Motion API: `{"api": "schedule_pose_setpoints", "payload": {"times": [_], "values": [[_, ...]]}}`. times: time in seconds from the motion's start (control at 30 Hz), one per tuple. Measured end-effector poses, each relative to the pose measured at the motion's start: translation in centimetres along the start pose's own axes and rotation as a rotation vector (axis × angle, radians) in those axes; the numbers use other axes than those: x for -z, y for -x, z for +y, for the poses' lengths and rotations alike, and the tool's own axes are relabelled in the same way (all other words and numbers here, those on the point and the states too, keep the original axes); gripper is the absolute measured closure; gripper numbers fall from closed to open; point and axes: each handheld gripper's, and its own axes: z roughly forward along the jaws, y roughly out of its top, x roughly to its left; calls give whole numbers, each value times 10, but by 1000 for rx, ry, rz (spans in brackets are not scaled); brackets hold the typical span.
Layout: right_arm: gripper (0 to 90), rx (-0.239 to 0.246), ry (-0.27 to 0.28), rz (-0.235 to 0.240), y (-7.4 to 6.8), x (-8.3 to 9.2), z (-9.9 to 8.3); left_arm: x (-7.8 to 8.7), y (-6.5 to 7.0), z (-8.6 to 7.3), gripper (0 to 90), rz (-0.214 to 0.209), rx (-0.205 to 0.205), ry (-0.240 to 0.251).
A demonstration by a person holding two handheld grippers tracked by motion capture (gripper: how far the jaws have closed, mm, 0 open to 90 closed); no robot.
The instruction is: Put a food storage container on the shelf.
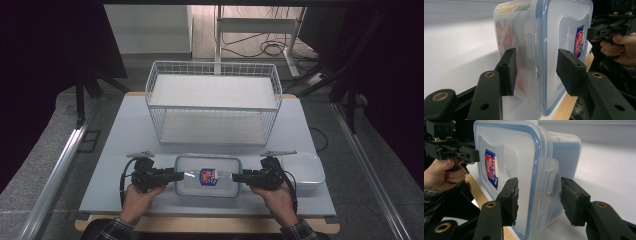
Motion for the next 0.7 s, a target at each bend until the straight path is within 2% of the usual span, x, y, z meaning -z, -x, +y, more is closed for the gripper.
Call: {"api": "schedule_pose_setpoints", "payload": {"times": [0.2, 0.47, 0.7], "values": [[506, 11, 58, 11, -4, 6, 7, 5, 4, 7, 526, -6, -10, 24], [505, 35, 88, 16, -8, 12, 19, 12, 12, 23, 526, 4, -45, 46], [504, 60, 127, 15, -15, 21, 38, 21, 21, 43, 526, 15, -78, 70]]}}
